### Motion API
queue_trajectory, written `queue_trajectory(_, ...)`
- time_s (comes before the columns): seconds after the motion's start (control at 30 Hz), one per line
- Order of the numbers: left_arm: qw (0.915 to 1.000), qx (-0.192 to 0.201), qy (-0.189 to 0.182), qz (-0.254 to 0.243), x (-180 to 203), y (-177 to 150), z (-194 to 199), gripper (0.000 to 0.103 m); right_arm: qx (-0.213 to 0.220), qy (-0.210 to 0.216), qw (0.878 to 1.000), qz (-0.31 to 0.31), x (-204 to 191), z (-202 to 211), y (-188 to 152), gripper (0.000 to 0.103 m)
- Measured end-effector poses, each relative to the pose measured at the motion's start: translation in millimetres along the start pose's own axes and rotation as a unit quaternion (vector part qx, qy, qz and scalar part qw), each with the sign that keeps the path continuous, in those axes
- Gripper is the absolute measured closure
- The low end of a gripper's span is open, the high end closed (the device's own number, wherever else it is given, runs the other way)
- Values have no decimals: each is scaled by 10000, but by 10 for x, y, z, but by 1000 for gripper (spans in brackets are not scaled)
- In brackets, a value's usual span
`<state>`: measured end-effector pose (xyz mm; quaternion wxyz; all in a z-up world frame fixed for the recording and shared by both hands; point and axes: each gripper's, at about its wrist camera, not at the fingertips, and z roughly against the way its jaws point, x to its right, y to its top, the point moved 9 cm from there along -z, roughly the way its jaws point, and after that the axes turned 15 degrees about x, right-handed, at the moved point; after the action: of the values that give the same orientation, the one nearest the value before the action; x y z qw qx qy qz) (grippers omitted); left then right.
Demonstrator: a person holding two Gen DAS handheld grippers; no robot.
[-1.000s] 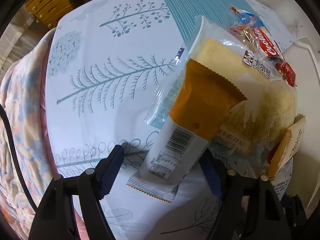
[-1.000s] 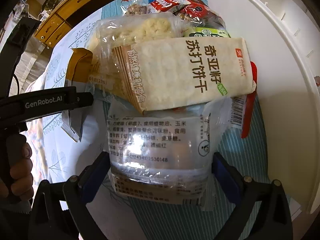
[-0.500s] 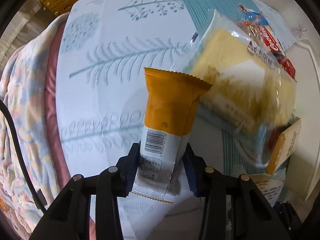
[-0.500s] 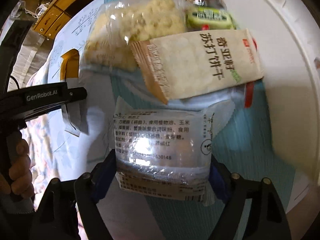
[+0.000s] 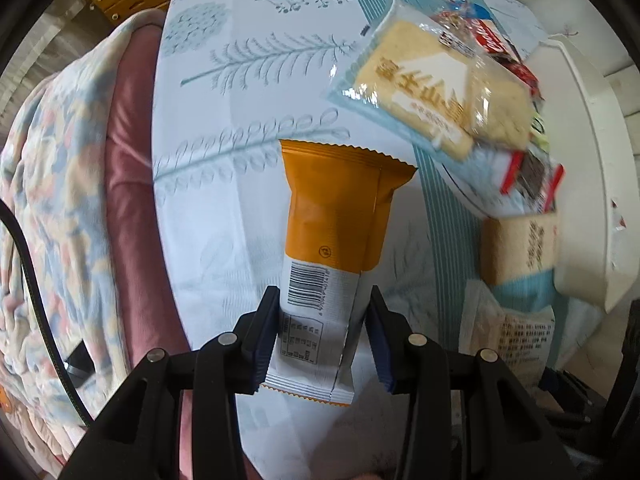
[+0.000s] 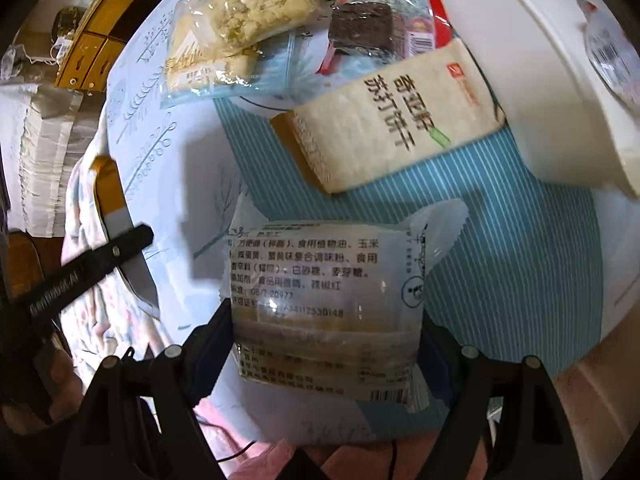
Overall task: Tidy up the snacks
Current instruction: 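Grasp the orange-and-white wafer bar with the left gripper while the right lifts the bread pack, then lower both held snacks into the white tray and open both grippers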
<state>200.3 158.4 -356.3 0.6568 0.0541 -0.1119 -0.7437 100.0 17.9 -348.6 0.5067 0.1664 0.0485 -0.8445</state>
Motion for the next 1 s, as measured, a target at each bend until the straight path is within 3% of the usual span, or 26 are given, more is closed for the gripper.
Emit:
queue_trajectory(0.33, 9991, -42, -228, 363, 110, -402, 626, 62, -70, 398, 9992, 46, -107, 401, 1, 21)
queue_trajectory(0.47, 9990, 36, -215, 386, 244, -497, 819, 62, 143, 416, 9987, 240, -81, 603, 106, 21)
queue_trajectory(0.67, 9977, 142, -271, 605, 520, -488, 993, 62, 536, 435, 9961, 553, 68, 928, 364, 21)
queue_trajectory(1.0, 9957, 630, -405, 538, 1355, -240, 1324, 62, 901, 522, 9906, 891, 408, 1307, 814, 20)
